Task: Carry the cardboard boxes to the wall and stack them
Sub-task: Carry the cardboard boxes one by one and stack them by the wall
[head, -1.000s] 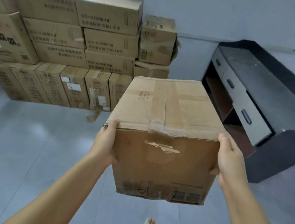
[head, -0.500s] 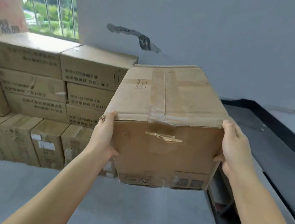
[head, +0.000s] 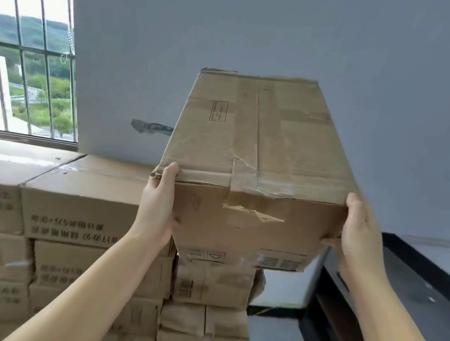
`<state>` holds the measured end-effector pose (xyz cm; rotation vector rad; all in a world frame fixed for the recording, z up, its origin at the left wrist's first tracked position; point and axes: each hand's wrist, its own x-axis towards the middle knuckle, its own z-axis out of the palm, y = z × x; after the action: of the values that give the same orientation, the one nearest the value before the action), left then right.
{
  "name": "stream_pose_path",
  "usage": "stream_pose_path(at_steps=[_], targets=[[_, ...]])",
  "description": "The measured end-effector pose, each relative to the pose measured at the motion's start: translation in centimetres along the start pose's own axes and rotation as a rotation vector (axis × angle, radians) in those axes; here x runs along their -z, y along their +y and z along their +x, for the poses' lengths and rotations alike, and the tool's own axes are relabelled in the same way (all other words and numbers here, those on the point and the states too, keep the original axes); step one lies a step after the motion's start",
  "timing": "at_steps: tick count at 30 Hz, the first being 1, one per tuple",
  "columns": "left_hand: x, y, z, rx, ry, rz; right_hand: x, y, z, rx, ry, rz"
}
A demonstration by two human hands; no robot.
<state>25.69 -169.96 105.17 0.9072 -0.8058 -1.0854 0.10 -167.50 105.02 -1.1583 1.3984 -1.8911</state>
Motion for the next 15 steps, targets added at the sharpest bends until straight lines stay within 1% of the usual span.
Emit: stream_pose_path(at_steps=[3,6,11,15], targets=[[-2.1,-1.1,5.8,-0.036,0.026,-0.019,-3.3,2.5,6.0,0.016,-0.028,0.047],[-4.1,-2.9,10.4,-0.058,0.073,-0.008,-5.8,5.5,11.6,-0.021,-0.052,0.09],[-5.8,-6.9,17.6,-0.001,0.15,0.012,-8.9,10.9,19.0,-0.102,-0.096,0.078],[-5.8,-9.5,21.6,0.066,0.219,0.03,-11.1,15.0,21.7,-0.174,-0.107,0.081]])
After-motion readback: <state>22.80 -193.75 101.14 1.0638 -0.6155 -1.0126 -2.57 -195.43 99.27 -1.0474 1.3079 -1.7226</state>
